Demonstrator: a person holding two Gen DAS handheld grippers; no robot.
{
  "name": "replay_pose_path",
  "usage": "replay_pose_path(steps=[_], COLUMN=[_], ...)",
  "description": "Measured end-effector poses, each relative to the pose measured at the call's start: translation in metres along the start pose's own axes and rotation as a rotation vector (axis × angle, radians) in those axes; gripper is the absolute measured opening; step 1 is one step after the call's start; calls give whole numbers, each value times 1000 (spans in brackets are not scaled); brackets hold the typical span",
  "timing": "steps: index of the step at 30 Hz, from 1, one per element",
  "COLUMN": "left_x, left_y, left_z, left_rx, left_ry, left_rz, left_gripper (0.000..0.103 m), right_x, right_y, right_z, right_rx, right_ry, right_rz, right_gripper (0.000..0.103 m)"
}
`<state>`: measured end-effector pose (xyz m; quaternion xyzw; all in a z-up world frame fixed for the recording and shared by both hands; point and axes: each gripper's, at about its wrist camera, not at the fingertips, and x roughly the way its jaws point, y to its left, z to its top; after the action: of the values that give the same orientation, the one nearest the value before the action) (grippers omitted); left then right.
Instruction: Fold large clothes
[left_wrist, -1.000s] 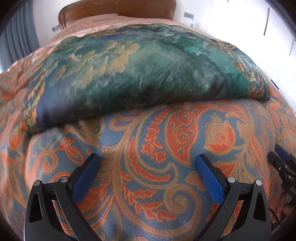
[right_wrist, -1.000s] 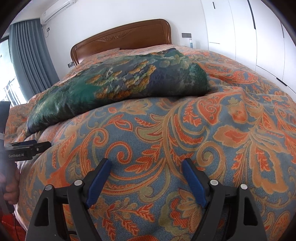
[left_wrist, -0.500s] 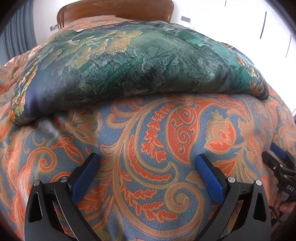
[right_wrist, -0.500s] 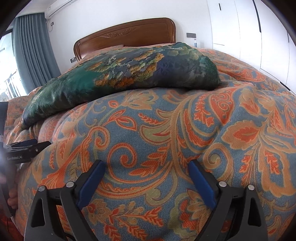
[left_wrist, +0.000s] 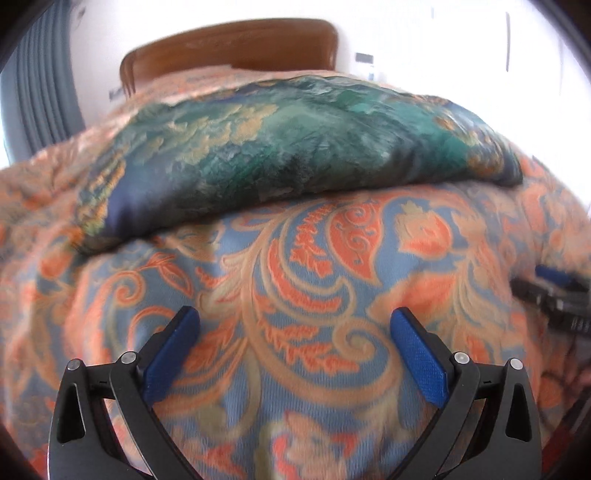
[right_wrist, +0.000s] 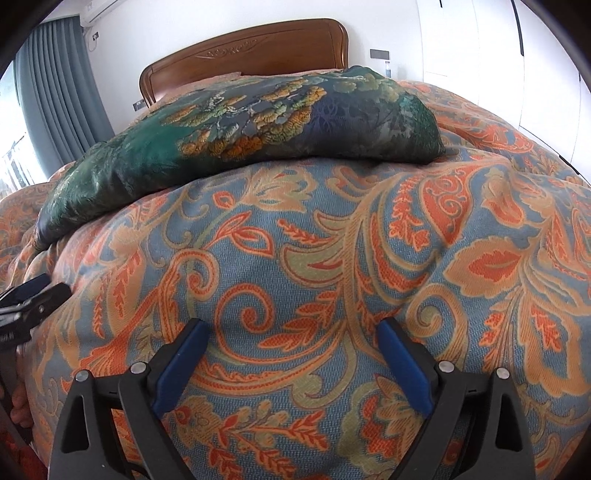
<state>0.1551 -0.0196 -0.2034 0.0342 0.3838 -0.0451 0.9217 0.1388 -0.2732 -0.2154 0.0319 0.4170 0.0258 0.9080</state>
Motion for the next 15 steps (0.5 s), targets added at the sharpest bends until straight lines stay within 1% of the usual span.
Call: replay_pose_path(steps=[2, 4, 7, 9, 15], left_x=[-6, -11, -15, -17, -28], left_y=[-3, -3, -3, -1, 1], left_z=[-3, -6, -9, -12, -18], left_rx=[35, 48, 50, 44, 19], left_ry=[-4, 5, 22, 16, -19], left_rz=[3, 0, 4, 5, -13], left_gripper=[102, 103, 102, 103, 102], right_x=[4, 4, 4, 4, 6], right_y=[4, 5, 7, 8, 9], right_z=[7, 12, 13, 13, 16], right_rx=[-1, 1, 0, -4, -1], right_ry=[20, 37, 8, -11, -14], right_rz=[-3, -8, -13, -9, -6], right_gripper=[95, 95, 95, 95, 95])
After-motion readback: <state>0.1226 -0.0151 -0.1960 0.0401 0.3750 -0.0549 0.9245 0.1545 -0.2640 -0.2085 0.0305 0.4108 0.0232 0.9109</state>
